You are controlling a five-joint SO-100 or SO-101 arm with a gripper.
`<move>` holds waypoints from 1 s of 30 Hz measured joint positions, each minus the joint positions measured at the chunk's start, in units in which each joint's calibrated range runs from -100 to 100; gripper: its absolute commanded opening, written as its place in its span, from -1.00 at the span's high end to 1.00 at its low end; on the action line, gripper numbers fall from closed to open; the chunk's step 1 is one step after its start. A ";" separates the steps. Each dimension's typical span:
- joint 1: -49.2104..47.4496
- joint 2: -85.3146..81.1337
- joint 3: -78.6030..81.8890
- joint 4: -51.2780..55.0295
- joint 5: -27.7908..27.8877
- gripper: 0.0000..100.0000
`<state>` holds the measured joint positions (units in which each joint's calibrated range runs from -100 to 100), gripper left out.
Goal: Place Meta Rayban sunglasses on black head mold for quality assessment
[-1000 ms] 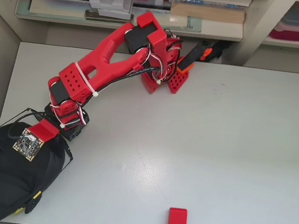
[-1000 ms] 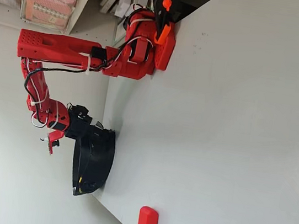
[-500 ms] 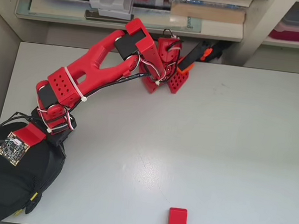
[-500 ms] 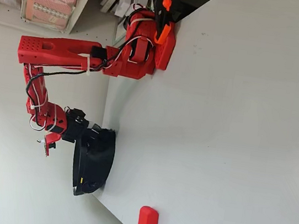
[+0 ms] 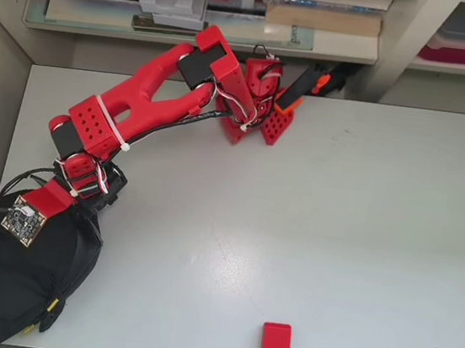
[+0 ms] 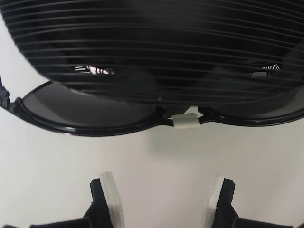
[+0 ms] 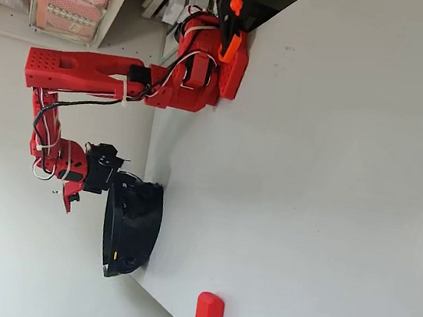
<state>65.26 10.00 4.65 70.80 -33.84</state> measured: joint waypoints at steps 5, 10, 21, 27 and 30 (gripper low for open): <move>0.00 0.00 0.00 0.00 -1.34 -0.62; -0.42 0.00 -2.07 0.00 -1.47 -0.62; -1.48 6.13 -12.63 0.17 -1.53 -0.62; -1.48 6.13 -12.63 0.17 -1.53 -0.65; -1.48 6.13 -12.63 0.17 -0.37 -0.65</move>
<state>63.78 16.13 -7.98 70.97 -34.21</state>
